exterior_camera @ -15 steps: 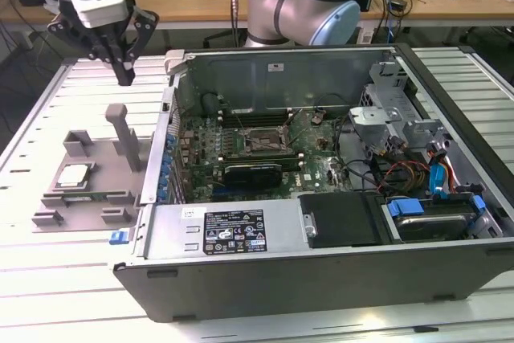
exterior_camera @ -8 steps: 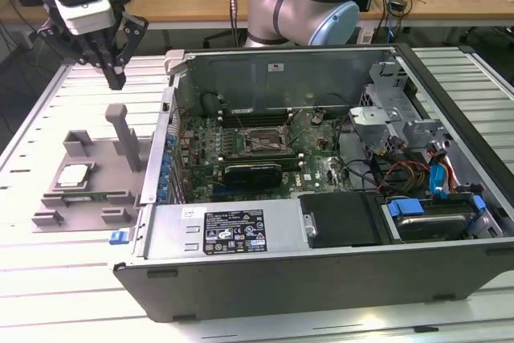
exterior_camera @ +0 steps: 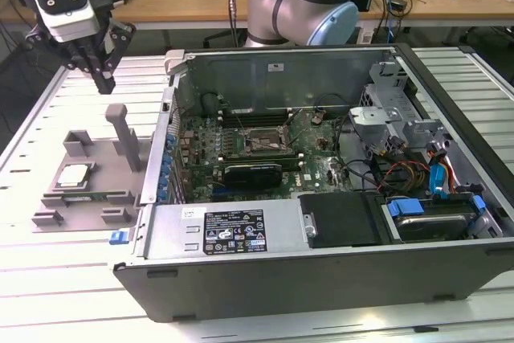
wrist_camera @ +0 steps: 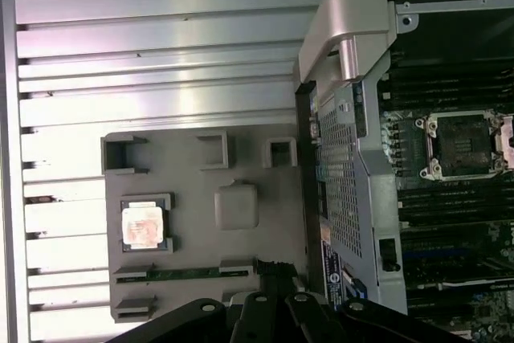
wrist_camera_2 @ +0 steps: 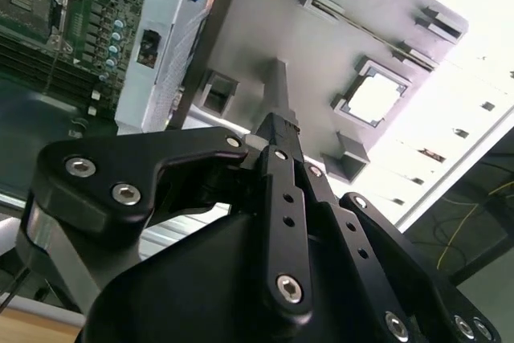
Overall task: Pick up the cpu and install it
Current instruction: 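Reach for the cpu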
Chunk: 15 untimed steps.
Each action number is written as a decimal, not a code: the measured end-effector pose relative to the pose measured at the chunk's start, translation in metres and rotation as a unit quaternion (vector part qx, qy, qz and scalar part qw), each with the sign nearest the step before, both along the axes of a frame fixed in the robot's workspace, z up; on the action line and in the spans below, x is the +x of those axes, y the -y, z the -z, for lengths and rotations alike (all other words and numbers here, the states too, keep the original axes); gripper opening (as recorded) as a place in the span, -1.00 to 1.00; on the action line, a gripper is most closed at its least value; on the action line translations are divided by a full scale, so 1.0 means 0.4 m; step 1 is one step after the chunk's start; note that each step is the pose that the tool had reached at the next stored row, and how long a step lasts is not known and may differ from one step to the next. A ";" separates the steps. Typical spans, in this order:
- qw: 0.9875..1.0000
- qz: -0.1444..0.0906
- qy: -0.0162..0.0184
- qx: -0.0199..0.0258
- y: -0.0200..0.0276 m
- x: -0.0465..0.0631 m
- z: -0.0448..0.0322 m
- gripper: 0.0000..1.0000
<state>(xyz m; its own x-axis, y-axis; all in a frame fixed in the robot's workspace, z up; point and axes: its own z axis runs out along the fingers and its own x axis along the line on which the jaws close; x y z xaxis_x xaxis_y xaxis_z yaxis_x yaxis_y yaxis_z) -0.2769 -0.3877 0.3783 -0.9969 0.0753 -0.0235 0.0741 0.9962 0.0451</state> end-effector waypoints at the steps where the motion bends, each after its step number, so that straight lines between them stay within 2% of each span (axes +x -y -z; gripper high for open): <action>1: 1.000 0.000 0.000 0.000 0.000 -0.006 0.002 -0.79; 15: 1.000 0.000 0.000 0.000 0.000 -0.072 0.033 -0.79</action>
